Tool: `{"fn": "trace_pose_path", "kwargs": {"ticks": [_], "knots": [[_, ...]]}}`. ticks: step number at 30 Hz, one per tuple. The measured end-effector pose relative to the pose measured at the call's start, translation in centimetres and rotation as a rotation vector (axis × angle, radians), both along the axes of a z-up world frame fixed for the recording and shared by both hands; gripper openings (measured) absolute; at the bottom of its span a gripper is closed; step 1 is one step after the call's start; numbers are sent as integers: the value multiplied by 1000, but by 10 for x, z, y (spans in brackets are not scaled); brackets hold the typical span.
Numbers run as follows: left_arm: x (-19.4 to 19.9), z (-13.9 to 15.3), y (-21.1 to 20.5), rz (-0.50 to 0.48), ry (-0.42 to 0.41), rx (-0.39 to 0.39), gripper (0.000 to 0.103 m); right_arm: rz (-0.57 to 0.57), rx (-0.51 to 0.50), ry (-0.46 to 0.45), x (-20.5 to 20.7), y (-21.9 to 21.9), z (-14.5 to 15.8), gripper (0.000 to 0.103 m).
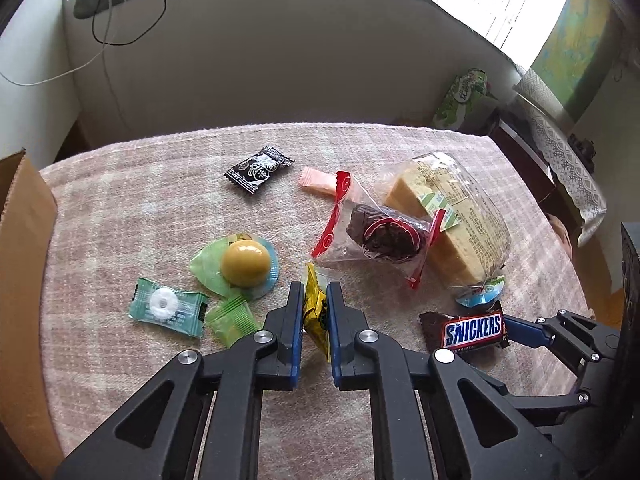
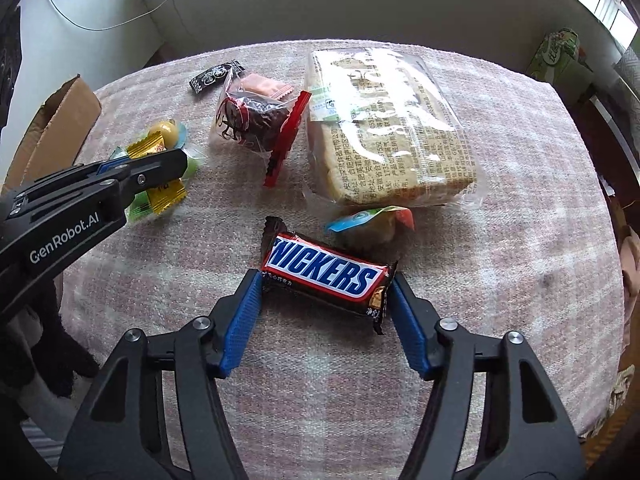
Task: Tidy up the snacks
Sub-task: 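Grasp the Snickers bar with the right tool while the left tool grasps the yellow packet, then carry both snacks into the box and open both tools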
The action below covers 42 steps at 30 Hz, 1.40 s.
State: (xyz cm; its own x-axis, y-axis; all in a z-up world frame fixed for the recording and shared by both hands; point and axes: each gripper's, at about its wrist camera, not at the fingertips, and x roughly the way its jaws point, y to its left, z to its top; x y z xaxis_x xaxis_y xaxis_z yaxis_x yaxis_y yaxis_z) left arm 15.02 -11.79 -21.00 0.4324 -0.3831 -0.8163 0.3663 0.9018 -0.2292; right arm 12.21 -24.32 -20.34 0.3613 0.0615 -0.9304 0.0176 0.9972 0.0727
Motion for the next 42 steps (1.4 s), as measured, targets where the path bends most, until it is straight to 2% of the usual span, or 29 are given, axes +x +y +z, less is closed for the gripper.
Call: {"fn": "trace_pose_path", "kwargs": {"ticks": [11,23,31,42], "knots": [[-10,16,7,4,-27,-38,10,-22,92,-42,-23,-27,14,59],[-27,47,32,46,-61,-84,10,-23,94,-108,-33,-30,55,59],[-37,67,68,120,-91,-108,10,36,103,-156,-25,-4,85,59],[-47,78,130,259,-115,-108,10,183,134,-193,8,64,110,59]]}}
